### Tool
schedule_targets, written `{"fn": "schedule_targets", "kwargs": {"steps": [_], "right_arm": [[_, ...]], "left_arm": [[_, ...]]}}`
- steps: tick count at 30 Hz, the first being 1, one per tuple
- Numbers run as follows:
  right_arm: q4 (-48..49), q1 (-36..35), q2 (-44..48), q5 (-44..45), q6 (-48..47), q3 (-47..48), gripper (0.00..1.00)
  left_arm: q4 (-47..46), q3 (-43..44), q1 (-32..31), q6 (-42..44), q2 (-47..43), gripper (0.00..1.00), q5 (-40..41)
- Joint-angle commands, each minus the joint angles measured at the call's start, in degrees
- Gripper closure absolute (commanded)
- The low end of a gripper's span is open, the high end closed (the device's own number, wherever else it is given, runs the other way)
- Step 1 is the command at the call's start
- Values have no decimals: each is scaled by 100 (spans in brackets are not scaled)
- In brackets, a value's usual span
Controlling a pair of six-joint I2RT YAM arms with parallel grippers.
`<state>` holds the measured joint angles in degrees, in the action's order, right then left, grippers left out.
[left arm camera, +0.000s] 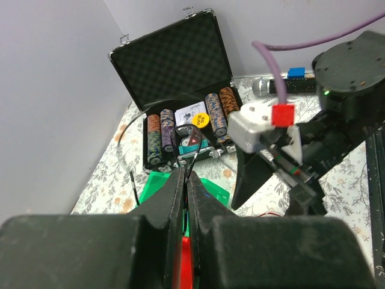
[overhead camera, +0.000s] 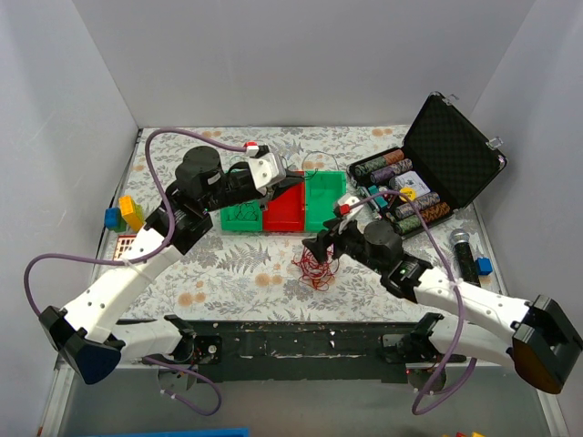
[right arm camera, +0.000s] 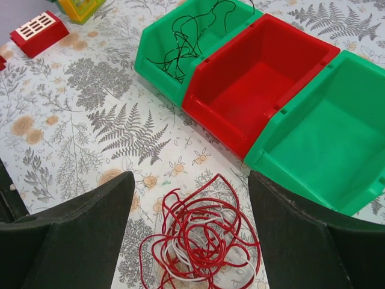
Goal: Untangle the cables
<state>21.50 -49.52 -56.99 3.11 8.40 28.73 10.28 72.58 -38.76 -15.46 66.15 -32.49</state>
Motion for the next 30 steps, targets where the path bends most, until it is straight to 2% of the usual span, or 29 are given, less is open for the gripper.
{"fn": "schedule_targets", "kwargs": {"steps": [1, 4, 8, 11, 13, 16, 21, 25, 27, 30], "right_arm": [[583, 12, -662, -101, -269, 404, 15], [610, 12, -1269, -267, -357, 686, 16], [715, 12, -1762, -645, -234, 538, 21], [953, 12, -1920, -847, -67, 222, 25], [936, 12, -1991, -900, 3, 98, 29], [874, 12, -1886, -909, 126, -139, 34], [813, 12, -1175, -778, 249, -631, 37], [566, 12, -718, -567, 241, -807, 39], [549, 12, -533, -470, 267, -895, 39], [557, 21, -427, -373, 276, -957, 40]], "left_arm": [[35, 239, -8, -150, -155, 100, -214], [9, 388, -26, -237, -120, 100, -153], [-455, 275, -17, -387, -94, 100, 391], [-939, -49, -17, -632, -41, 100, 1224], [-1211, -260, -17, -887, 90, 100, 2075], [-1353, -550, -8, -1133, 398, 100, 2957], [-1616, -753, 158, -1546, 925, 100, 3810], [-1504, -596, 763, -2135, 1259, 100, 4075], [-1258, -508, 1167, -2381, 1444, 100, 3883], [-1073, -674, 1459, -2286, 1550, 100, 3680]]}}
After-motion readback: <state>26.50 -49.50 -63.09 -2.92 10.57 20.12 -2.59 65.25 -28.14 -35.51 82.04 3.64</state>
